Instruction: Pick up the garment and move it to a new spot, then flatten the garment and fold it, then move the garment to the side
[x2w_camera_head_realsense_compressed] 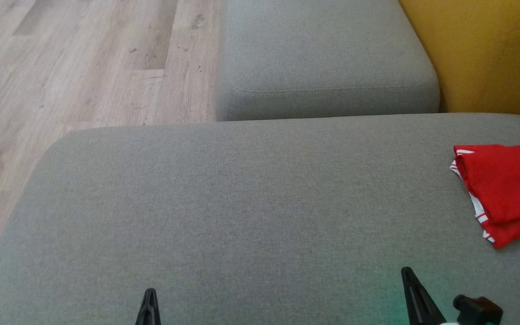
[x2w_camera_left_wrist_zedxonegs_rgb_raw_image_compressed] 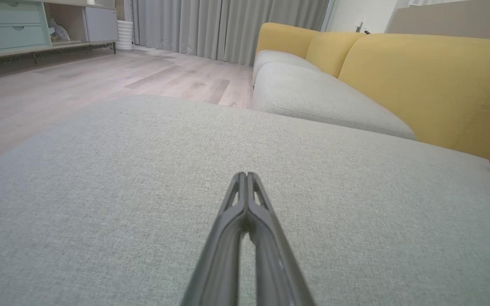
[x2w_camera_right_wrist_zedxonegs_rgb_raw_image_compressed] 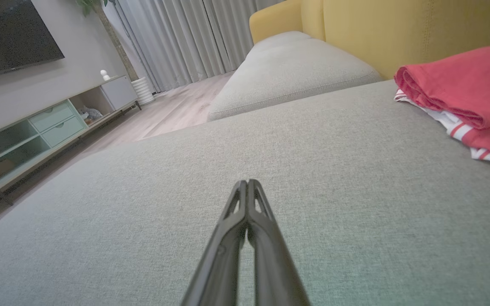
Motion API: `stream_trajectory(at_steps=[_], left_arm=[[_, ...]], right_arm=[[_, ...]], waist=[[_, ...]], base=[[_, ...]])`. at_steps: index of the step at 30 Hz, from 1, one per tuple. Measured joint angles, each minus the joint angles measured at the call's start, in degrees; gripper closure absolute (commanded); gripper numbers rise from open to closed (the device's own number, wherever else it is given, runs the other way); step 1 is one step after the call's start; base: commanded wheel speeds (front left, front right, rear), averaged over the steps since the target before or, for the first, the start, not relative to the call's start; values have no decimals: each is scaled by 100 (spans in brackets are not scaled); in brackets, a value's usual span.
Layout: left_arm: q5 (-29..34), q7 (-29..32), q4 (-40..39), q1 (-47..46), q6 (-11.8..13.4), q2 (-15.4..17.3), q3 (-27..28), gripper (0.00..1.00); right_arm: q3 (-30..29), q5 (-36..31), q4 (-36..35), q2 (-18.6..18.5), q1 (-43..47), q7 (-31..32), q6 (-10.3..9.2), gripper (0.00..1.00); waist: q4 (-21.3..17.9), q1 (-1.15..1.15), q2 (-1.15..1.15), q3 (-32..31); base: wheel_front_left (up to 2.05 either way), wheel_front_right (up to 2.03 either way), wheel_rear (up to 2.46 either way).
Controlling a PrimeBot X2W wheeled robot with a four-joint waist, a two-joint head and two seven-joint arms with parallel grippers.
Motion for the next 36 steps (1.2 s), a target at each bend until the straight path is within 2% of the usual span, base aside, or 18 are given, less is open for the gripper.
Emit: stream_trajectory(at_steps=[36], left_arm=[[-2452, 541, 33, -507, -503, 32, 470, 100]], right_arm=[[-419, 2453, -88, -1, -436, 547, 0, 100]], waist=[[-77, 0, 0, 274]], base=[[0, 0, 0]])
